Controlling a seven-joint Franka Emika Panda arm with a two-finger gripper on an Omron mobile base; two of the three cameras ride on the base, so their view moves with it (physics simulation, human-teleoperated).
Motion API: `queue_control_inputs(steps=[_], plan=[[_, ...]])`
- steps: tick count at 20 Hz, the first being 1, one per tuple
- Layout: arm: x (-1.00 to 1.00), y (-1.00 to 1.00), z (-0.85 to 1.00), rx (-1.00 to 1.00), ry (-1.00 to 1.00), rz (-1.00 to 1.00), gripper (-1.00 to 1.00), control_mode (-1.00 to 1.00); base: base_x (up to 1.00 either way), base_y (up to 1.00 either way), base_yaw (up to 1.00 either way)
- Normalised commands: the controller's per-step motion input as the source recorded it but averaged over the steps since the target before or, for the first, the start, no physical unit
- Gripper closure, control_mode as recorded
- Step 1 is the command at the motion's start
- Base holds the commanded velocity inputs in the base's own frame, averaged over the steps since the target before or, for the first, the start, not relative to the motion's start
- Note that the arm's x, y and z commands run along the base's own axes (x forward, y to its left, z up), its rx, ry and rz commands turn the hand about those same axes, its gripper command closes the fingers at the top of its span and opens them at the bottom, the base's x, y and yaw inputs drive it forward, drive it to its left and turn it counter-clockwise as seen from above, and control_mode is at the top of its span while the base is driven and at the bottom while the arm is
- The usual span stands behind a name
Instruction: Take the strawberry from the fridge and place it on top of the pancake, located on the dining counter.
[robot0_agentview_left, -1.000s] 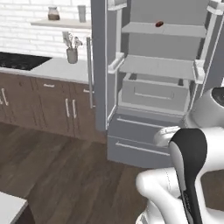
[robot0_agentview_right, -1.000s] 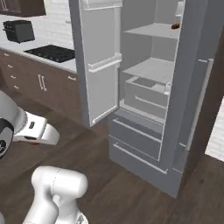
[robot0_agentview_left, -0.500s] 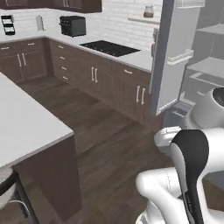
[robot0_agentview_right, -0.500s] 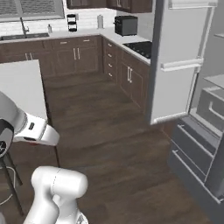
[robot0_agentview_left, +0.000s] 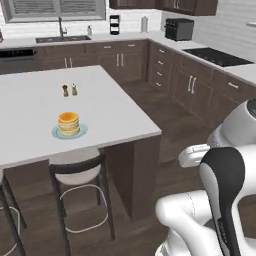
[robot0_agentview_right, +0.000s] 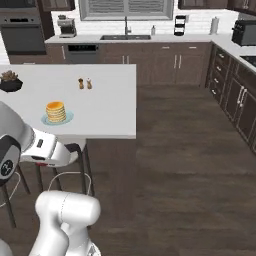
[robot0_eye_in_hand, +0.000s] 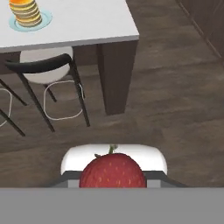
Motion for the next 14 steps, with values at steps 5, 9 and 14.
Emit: queue_control_inputs(steps=[5,9,14], plan=[[0.0,0.0,0.0,0.0,0.0,0.0,1.0,1.0,0.07,0.9,0.41],[0.0,0.0,0.0,0.0,0.0,0.0,1.0,1.0,0.42,0.36,0.06],[0.0,0.0,0.0,0.0,0.0,0.0,1.0,1.0,0.56,0.26,-0.16]])
